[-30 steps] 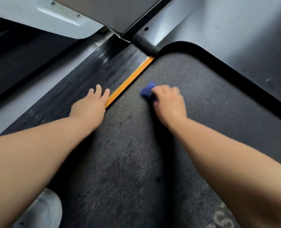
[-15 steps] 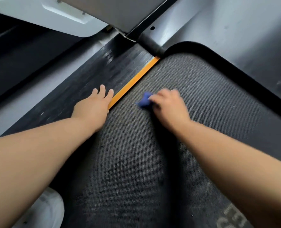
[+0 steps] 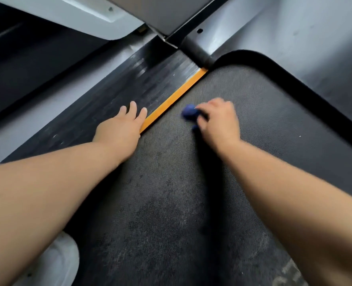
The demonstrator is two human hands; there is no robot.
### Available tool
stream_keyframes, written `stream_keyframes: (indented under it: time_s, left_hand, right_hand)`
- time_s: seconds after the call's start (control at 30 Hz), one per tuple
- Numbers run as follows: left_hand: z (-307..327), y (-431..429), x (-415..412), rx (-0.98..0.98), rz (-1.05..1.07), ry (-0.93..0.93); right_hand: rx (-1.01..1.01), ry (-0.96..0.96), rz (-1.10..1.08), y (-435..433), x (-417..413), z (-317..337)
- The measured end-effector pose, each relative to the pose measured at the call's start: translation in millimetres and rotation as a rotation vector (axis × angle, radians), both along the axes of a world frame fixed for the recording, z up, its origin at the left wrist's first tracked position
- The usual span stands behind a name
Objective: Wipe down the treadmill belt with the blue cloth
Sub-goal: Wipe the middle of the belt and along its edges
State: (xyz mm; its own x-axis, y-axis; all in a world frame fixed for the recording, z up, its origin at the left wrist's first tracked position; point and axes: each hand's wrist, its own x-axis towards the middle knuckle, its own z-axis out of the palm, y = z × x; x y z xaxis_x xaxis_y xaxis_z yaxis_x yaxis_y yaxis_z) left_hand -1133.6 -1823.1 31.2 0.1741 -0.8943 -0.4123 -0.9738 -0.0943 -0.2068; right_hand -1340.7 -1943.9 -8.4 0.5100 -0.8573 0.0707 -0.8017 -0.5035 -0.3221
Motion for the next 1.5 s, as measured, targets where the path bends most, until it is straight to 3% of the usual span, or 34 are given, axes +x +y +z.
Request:
stream_keyframes:
  time_s: [0.07,0.1,0.27,0.33,0.43,0.5,0.57,0.73,0.8,0.87,0.97,1.0,1.07,1.27,1.33,1.43,1.5]
  left_hand:
    - [-1,0,0,-0.001,0.007,-0.004]
    - [0,0,-1,0.001,0.007,-0.004]
    - [2,-1,0,-0.004,0.004,0.004]
    - [2,-2,1,0.005,0.009,0.022]
    - [0,-1,3,0.002,-0.007,0.022]
    - [-2,-1,3,-0.002,-0.023,0.01]
    - [0,-1,3,0.001,-0.028,-0.003]
    - [1,-1,2,0.003,-0.017,0.017]
    - [-2,-1,3,-0.002,-0.019,0.017]
    - [-3,-1,3,0.004,-0.015,0.018]
    - [-3,-1,-1,0.015,0.01,0.016]
    - [-3,-1,-2,0.017,0.017,0.009]
    - [-1,0,-5,0.022,0.032,0.002]
    - [1,-1,-6,0.037,0.05,0.001]
    - [1,-2,-6,0.043,0.052,0.007]
    - [1,0,-8,0.046,0.054,-0.008]
    - [2,0,-9,0.053,0.05,-0.022]
  right_hand:
    - [0.041,0.019,-0.241,-26,-5,7]
    - [0.06,0.065,-0.258,-23,-2,12]
    - [0.154,0.081,0.206,84,20,18]
    - [0.131,0.049,0.279,75,21,15]
    - [0.059,0.073,0.024,14,24,12]
    - [0.102,0.032,-0.275,-33,20,14]
    - [0.155,0.017,-0.39,-46,23,17]
    - [0.164,0.012,0.012,42,42,15]
    - [0.156,0.016,0.087,35,40,13]
    - [0.12,-0.027,-0.093,-6,41,11]
    - [0.238,-0.178,-0.577,-71,31,19]
    - [0.256,-0.198,-0.644,-80,29,20]
    - [0.253,-0.158,-0.579,-71,36,21]
    - [0.212,0.016,0.002,4,47,16]
    - [0.136,0.025,-0.104,-27,41,16]
    - [0.164,-0.086,-0.503,-69,32,20]
    - [0.184,-0.066,-0.497,-65,34,18]
